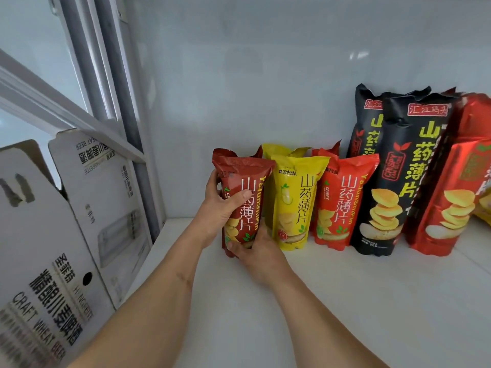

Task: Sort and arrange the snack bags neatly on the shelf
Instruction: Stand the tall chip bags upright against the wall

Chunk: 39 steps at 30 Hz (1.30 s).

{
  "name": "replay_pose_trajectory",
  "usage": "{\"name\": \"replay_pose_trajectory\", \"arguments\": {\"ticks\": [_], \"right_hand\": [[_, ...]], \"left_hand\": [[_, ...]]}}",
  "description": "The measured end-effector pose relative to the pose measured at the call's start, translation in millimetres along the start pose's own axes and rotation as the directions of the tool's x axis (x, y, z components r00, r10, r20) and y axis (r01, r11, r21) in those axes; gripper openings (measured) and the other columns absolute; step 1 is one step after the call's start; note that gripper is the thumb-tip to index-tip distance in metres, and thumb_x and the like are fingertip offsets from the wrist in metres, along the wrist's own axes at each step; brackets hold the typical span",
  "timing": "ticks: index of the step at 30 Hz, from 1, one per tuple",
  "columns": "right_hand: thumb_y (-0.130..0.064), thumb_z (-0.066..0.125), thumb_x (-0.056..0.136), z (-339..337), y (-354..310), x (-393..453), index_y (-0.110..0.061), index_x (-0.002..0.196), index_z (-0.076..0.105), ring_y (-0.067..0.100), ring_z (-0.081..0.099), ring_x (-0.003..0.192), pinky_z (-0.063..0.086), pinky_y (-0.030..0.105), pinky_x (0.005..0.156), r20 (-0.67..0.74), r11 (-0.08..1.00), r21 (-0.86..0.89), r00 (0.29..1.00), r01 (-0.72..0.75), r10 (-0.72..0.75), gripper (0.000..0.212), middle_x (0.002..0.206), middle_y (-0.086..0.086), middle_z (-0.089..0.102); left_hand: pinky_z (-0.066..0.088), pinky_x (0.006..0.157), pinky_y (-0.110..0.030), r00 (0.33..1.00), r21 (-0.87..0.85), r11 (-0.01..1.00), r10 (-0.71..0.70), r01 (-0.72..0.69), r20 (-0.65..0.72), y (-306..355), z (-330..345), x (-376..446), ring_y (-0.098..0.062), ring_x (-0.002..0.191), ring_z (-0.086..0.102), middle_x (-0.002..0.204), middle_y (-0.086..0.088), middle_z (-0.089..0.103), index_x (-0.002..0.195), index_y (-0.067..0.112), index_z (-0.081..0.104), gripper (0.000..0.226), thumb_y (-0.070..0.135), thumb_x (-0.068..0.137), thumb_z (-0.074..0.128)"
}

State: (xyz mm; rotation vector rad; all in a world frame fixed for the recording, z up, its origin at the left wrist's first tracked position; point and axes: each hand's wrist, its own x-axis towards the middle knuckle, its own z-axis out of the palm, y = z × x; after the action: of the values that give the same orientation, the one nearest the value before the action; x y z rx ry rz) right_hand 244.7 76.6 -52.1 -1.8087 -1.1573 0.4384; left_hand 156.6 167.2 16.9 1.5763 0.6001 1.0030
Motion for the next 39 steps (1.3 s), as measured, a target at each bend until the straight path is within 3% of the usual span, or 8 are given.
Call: {"name": "replay_pose_trajectory", "arguments": {"ticks": [8,12,18,21,27,31,35,39], "right_hand": [[-0.055,0.079,0.066,2.6,-6.3,1.7,-0.026,0.138,0.037,0.018,0.061,0.114,0.053,0.037,0.094,-0.086,0.998,0.012,0.994,-0.063,0.064,0.089,0.122,-0.007,0.062],[-0.065,0.072,0.071,5.2,-13.2,-17.9,-0.020,0.139,0.040,0.023,0.050,0.124,0.047,0.035,0.094,-0.218,0.962,-0.234,0.972,-0.141,0.089,0.087,0.131,0.001,0.056],[-0.065,0.054,0.087,6.0,-19.2,-23.1,-0.017,0.124,0.049,0.024,0.048,0.119,0.043,0.035,0.091,-0.236,0.866,-0.462,0.968,-0.191,0.088,0.061,0.123,0.004,0.053],[-0.056,0.052,0.093,7.0,-18.2,-20.2,-0.017,0.130,0.048,0.024,0.047,0.122,0.044,0.036,0.092,-0.245,0.864,-0.471,0.968,-0.175,0.062,0.054,0.127,0.005,0.053],[-0.059,0.058,0.088,8.5,-17.1,-16.1,-0.020,0.131,0.049,0.024,0.047,0.123,0.045,0.035,0.091,-0.269,0.894,-0.410,0.961,-0.179,0.069,0.059,0.127,0.003,0.055],[-0.060,0.061,0.085,7.9,-16.6,-15.3,-0.020,0.128,0.052,0.024,0.048,0.121,0.046,0.035,0.088,-0.282,0.899,-0.395,0.956,-0.187,0.075,0.059,0.124,0.003,0.056],[-0.058,0.063,0.085,9.3,-16.5,-17.7,-0.020,0.123,0.054,0.024,0.050,0.118,0.046,0.034,0.085,-0.293,0.893,-0.410,0.954,-0.184,0.062,0.054,0.122,0.003,0.057],[-0.057,0.063,0.086,10.6,-19.8,-17.2,-0.018,0.121,0.053,0.024,0.052,0.115,0.046,0.033,0.082,-0.306,0.880,-0.441,0.951,-0.178,0.038,0.053,0.120,0.003,0.058]], "left_hand": [[0.056,0.098,-0.036,0.999,-0.030,0.999,0.017,-0.019,-0.048,-12.6,-4.1,10.8,-0.011,0.119,0.064,0.144,0.001,0.054,0.154,0.035,0.024,0.119,0.057,0.054,0.084],[0.055,0.099,-0.036,0.997,-0.040,0.998,0.054,-0.056,-0.048,-10.5,-5.4,10.3,-0.008,0.119,0.064,0.143,0.002,0.055,0.153,0.035,0.027,0.117,0.055,0.055,0.085],[0.057,0.095,-0.036,0.996,-0.030,0.997,0.075,-0.076,-0.049,-7.9,-0.7,8.4,-0.006,0.109,0.068,0.132,0.005,0.063,0.136,0.041,0.043,0.094,0.054,0.053,0.087],[0.058,0.094,-0.036,0.996,-0.038,0.997,0.072,-0.074,-0.046,-9.3,-1.8,8.8,-0.009,0.113,0.067,0.135,0.004,0.059,0.131,0.045,0.043,0.089,0.051,0.055,0.089],[0.057,0.074,-0.017,0.997,-0.036,0.997,0.065,-0.066,-0.042,-10.7,1.3,8.3,-0.006,0.106,0.068,0.131,0.004,0.061,0.124,0.047,0.042,0.075,0.039,0.066,0.088],[0.058,0.076,-0.021,0.999,-0.050,0.997,0.051,-0.051,-0.013,-10.4,-2.5,7.0,-0.008,0.104,0.071,0.127,0.004,0.065,0.125,0.042,0.048,0.070,0.035,0.069,0.089],[0.056,0.070,-0.016,0.999,-0.074,0.997,0.035,-0.036,-0.016,-12.0,-4.0,0.9,0.000,0.091,0.072,0.115,0.009,0.068,0.111,0.044,0.055,0.044,0.020,0.083,0.079],[0.058,0.072,-0.018,1.000,-0.083,0.997,0.000,0.001,0.018,-6.9,-7.3,-1.1,0.003,0.086,0.072,0.109,0.012,0.069,0.110,0.042,0.057,0.036,0.023,0.086,0.076]]}}
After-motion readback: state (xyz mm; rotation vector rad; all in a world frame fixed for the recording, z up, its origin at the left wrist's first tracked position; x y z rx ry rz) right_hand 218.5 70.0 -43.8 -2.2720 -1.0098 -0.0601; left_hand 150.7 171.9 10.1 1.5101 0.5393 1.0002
